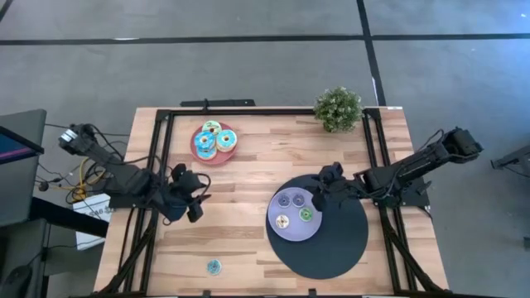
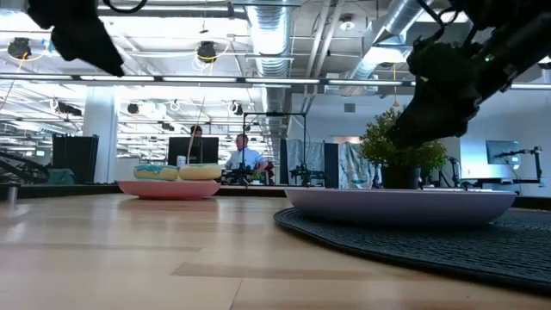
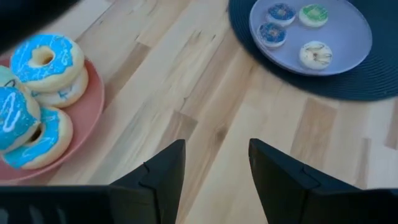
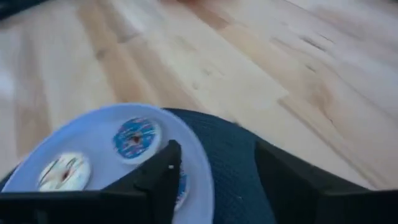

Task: Pick & Place donuts
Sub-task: Put the small blue donut on the purple plate

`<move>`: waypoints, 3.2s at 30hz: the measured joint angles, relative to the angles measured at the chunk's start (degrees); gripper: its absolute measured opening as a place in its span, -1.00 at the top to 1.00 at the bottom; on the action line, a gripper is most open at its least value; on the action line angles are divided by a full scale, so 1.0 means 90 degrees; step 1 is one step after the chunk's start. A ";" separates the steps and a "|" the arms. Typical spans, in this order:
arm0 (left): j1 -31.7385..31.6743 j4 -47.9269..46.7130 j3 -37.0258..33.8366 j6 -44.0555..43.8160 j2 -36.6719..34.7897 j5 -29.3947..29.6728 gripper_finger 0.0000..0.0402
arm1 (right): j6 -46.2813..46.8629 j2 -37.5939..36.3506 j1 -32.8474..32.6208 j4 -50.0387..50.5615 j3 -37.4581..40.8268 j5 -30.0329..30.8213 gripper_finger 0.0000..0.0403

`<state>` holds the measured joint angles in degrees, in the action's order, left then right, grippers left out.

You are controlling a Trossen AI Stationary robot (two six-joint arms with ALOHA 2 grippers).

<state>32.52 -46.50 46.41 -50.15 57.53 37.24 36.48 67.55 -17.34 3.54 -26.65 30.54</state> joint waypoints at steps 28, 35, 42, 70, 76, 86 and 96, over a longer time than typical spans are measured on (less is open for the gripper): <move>0.0042 0.0010 -0.0038 -0.0106 0.0022 0.0298 0.15 | -0.2605 -0.3268 0.1719 -0.2755 0.2453 -0.3069 0.99; 0.0042 0.0010 -0.0038 -0.0146 0.0022 0.0275 0.15 | -0.2554 -0.4690 0.1639 -0.2426 0.2892 -0.3064 1.00; 0.0042 0.0009 -0.0038 -0.0291 0.0024 0.0087 0.15 | -0.2654 -0.5847 0.1554 -0.1041 0.2892 -0.3052 1.00; 0.0042 0.0010 -0.0038 -0.0317 0.0025 0.0072 0.15 | -0.3275 -0.7220 0.1554 0.1322 0.2356 -0.3239 1.00; -0.0053 0.0154 -0.0038 0.0033 0.0025 0.0346 0.15 | -0.3273 -0.7220 0.1554 0.1315 0.2357 -0.3235 1.00; -0.0195 0.1486 -0.0038 0.2524 0.0665 0.0461 -0.11 | -0.3273 -0.7218 0.1554 0.1272 0.2363 -0.3232 1.00; -0.0280 0.2296 0.0461 0.4360 0.1621 0.0755 -0.46 | -0.3271 -0.7218 0.1554 0.1271 0.2365 -0.3232 1.00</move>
<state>30.01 -25.84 50.55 -10.91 72.12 44.04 7.04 2.59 -3.36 14.98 -5.37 1.45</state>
